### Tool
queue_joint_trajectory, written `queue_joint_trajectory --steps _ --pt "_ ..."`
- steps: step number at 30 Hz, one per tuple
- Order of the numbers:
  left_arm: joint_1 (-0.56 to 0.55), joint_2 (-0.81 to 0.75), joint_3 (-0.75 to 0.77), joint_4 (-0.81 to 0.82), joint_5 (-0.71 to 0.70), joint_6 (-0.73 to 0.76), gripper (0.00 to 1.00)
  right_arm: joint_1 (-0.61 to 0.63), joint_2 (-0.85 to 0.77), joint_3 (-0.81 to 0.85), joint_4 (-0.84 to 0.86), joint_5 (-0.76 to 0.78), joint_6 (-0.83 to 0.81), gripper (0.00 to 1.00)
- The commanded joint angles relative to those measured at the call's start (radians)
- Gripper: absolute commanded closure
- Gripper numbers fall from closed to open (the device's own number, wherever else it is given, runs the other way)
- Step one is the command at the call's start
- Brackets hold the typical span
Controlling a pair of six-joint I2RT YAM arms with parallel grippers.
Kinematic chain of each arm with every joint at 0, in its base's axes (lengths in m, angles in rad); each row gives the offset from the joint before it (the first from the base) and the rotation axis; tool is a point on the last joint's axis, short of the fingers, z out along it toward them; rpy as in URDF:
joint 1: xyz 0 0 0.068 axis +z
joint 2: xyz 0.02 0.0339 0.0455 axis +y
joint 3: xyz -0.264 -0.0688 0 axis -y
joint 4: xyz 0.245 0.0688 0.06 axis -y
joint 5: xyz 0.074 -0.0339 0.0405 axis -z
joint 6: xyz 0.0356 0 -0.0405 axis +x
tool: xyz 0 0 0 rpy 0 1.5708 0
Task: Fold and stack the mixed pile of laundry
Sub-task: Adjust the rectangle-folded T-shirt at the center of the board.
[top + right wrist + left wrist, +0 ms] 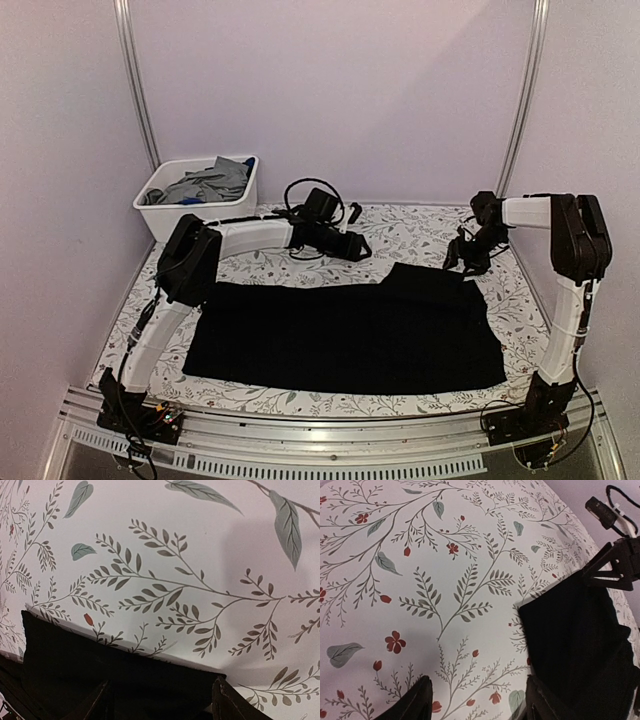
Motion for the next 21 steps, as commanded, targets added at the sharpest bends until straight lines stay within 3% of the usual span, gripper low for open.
queue_joint_trajectory --steps 1,11,21 --pt "-0.019 0.021 0.017 0.015 0.002 0.001 0.37 0.031 0.014 0.007 -0.057 0.168 -0.001 0.35" --pt "-0.022 0.017 0.005 0.022 0.014 0.005 0.37 0.010 -0.156 -0.049 0.007 0.132 0.010 0.35" --pt "-0.022 0.013 0.006 0.023 0.006 0.017 0.37 0.004 -0.039 -0.043 0.024 0.030 0.021 0.40"
